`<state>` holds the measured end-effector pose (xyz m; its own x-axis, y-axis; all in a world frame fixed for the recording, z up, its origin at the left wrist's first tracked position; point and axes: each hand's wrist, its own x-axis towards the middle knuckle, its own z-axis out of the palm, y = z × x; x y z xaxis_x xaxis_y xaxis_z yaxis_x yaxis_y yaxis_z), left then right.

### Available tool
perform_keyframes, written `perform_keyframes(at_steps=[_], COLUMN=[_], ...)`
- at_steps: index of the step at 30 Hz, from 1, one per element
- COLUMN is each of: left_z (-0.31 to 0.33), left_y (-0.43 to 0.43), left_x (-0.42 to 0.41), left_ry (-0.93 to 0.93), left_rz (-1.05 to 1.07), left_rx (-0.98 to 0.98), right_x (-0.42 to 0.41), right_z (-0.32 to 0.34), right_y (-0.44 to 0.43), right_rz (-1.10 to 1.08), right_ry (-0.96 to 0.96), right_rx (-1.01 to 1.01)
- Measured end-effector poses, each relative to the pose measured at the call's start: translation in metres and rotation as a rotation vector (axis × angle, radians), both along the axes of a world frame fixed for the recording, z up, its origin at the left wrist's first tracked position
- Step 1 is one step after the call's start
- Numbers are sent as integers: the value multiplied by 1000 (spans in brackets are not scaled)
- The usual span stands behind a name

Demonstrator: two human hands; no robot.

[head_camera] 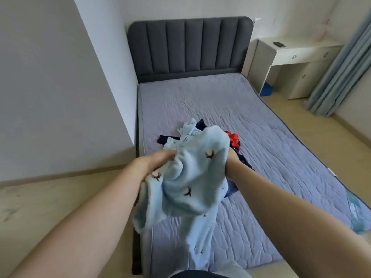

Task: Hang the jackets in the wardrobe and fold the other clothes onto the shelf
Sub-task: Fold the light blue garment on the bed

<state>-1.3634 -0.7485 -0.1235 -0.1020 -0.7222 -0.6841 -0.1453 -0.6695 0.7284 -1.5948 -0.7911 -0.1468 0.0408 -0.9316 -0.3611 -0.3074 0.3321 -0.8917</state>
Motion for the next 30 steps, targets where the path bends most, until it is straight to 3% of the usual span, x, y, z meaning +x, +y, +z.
perform_keyframes(at_steps=[3,8,12,17,20,23,25,30], left_z=[2,22,31,36,28,15,8,6], left_y=[2,-28,-24,-20,-13,-13,-16,-11], left_x=[-8,-22,-27,-33,-26,-7,1,-1], left_ry=[43,313,416,591,711,823,748,534], left_rz=[-12,355,384,420,387,344,319,255], left_rx=[128,-109,-58,-208,-238,-134,-121,-144], right_x=[9,20,8,0,0,-2,-4,-5], right_z=[30,55,59,50,45,43,44,51], right_y=[0,8,6,6,6,5,5,14], right_rz=[15,200,139,80,56,3,-79,-114], right_ry=[-47,-125,-256,-297,-332,-455,-533,-766], right_rx=[-122,-191,-55,273,275,156,106,232])
